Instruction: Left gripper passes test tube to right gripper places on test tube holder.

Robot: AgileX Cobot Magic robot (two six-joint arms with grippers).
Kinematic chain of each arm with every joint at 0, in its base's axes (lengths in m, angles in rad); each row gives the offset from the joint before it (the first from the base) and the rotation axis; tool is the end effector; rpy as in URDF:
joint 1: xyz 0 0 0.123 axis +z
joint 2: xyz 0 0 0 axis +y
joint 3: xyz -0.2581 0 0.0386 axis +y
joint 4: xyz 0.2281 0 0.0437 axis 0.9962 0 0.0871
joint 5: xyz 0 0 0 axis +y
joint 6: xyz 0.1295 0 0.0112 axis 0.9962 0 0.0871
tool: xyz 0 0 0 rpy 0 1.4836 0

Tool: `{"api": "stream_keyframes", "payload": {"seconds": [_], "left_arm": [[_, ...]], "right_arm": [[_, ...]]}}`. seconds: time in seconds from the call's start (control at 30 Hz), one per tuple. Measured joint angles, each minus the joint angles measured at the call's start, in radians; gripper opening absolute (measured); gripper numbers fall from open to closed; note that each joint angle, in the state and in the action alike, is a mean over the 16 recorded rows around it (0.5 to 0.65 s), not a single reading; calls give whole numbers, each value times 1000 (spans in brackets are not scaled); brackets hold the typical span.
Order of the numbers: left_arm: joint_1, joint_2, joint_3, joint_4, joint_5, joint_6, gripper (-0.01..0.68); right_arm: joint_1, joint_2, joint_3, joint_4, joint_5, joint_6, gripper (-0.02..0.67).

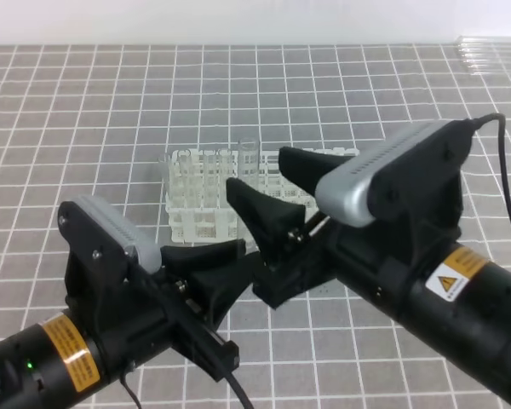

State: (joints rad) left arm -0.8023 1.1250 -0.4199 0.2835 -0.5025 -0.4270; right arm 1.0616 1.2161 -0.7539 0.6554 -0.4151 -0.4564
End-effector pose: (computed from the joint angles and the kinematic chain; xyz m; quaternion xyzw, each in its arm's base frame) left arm 0.1634 -0.1942 0.2408 0.2732 0.7006 -0.3540 0.5562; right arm 0.1722 0.2430 0.3108 -0.2354 0.6807 0.3204 0.6152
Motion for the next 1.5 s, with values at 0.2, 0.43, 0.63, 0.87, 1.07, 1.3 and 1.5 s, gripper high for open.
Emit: {"api": "stream_keyframes", "payload": {"seconds": [0.2,0.43,0.63,0.87,1.07,1.3,1.5], "left_arm": [[0,0,0,0,-23,21,81],[0,0,0,1,-35,42,81],[0,0,0,1,-36,50,81],[1,-2,0,-2,-41,50,58],[0,-1,0,-4,-40,50,63],[0,-1,0,-5,-38,52,71],[0,0,0,-4,-38,54,131]], "right_arm": [[-1,53,-27,12,-45,17,424],[-1,102,-66,11,-56,30,415],[-2,125,-91,9,-53,30,366],[-2,130,-100,7,-52,32,274],[-2,130,-102,5,-51,35,182],[-2,130,-103,3,-47,37,115],[-2,130,-103,1,-43,38,87]]}}
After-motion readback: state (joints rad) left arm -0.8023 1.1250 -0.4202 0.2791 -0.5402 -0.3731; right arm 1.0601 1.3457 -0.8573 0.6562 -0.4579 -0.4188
